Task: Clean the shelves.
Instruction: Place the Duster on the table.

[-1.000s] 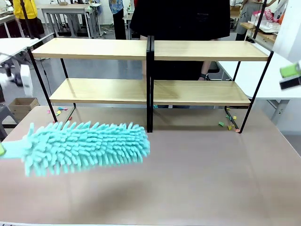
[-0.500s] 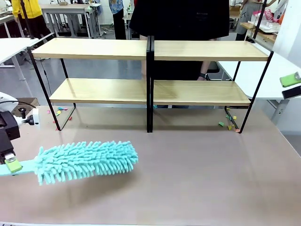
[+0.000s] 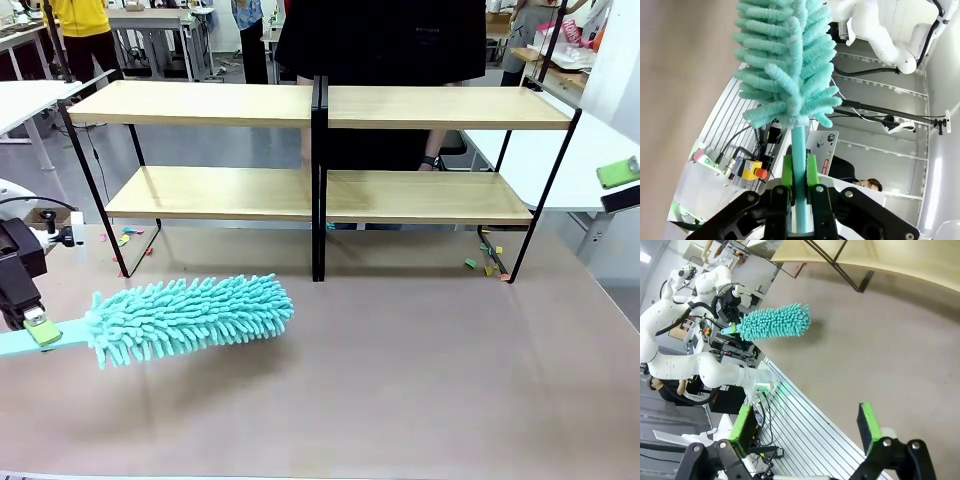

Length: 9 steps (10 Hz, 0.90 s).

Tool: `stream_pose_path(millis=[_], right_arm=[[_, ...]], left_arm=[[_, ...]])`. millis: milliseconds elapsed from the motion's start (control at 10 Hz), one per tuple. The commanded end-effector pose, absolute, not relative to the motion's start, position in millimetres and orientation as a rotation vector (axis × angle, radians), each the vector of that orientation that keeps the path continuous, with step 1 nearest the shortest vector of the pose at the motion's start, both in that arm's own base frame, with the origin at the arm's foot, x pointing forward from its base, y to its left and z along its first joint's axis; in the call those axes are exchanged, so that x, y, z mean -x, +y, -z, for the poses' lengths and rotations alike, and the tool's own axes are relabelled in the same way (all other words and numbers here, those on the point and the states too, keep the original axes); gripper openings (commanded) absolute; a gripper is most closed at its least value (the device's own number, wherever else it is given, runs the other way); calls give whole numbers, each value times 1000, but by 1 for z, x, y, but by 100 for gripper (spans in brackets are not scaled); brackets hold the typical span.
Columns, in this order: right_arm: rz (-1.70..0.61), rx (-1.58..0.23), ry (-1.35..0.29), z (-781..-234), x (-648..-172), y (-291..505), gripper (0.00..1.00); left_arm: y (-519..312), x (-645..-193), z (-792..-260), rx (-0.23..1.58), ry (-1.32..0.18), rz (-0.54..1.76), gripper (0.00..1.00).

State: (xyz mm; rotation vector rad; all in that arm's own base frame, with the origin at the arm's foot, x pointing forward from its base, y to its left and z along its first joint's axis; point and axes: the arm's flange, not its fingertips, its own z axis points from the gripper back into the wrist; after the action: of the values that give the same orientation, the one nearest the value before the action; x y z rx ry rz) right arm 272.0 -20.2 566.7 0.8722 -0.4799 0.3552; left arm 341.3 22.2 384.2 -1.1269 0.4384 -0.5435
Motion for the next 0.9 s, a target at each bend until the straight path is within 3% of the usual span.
stream_pose_path(millis=[0, 100, 200, 300, 500, 600, 700, 800], right_arm=[[-375, -893, -492, -572, -276, -19, 100], [-375, -893, -492, -572, -276, -19, 100], [-375, -893, -492, -572, -276, -19, 100], [-375, -893, -492, -572, -276, -19, 100], [-375, -893, -492, -572, -276, -19, 100], [-375, -893, -492, -572, -276, -19, 100], [-375, -893, -492, -572, -276, -19, 100], [-375, -893, -492, -572, -276, -19, 100]], left_arm=[[20, -338, -385, 1131, 424, 508, 13], [19, -338, -385, 1120, 447, 489, 47], [18, -338, -386, 1123, 455, 499, 68], [20, -338, -387, 1104, 449, 490, 100], [34, -340, -395, 1016, 375, 390, 100], [49, -339, -409, 1009, 280, 341, 93], [66, -337, -425, 988, 149, 271, 100], [77, -335, -441, 957, 29, 199, 100]])
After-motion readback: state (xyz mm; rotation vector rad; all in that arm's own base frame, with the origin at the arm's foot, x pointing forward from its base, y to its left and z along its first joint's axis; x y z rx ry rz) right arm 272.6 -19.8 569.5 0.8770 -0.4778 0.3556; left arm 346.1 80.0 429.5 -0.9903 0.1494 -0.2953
